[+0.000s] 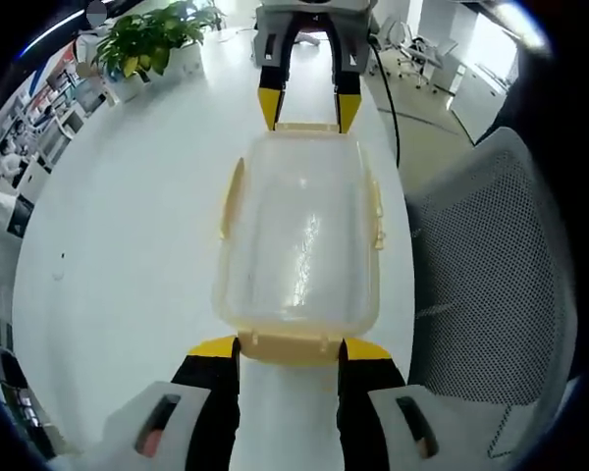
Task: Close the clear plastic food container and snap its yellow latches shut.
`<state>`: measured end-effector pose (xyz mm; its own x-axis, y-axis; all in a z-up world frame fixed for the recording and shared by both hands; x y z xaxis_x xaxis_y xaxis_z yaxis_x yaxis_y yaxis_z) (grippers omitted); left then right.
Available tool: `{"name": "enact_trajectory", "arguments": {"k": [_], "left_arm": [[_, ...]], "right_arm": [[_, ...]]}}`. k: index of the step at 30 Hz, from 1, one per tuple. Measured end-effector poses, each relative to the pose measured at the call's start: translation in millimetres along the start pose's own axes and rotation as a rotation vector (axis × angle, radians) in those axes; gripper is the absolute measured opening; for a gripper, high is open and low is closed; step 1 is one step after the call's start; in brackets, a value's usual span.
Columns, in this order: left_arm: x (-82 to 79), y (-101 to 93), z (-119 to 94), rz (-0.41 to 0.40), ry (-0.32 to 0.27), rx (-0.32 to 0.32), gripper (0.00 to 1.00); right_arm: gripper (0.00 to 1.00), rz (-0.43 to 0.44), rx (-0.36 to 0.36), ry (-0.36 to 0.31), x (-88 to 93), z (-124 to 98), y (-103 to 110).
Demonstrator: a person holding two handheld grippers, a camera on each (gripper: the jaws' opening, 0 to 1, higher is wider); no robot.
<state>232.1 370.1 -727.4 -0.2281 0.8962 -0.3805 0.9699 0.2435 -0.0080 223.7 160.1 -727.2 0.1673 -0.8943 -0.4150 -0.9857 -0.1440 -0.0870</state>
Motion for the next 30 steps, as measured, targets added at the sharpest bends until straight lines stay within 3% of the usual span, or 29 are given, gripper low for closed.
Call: {"name": "enact_trajectory", "arguments": {"k": [22,30], "left_arm": [[-0.3,-3.0,9.5,0.025,-0.009,0.009,0.33],[-0.4,-2.3,10.4,0.051,-0.012,0.029,0.34]], "right_arm": [[0.36,0.013,0.010,-0.003,6.3,5.4,6.2],[0.37,-0.018,0.021,0.003,8.6,8.4,6.7]]}}
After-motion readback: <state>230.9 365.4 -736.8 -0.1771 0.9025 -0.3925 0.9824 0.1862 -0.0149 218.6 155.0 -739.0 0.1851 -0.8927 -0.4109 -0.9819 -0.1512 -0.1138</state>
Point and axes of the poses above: the point that each gripper's makers call its tool centre point, and the gripper's own axes: z roughly forward along the fingers, y roughly to its left, x roughly out of its underside, the point moved 6 cm from there along -z, roughly backward along the fingers, and after that the axes turned 10 degrees about -z, right-handed, at the moved point
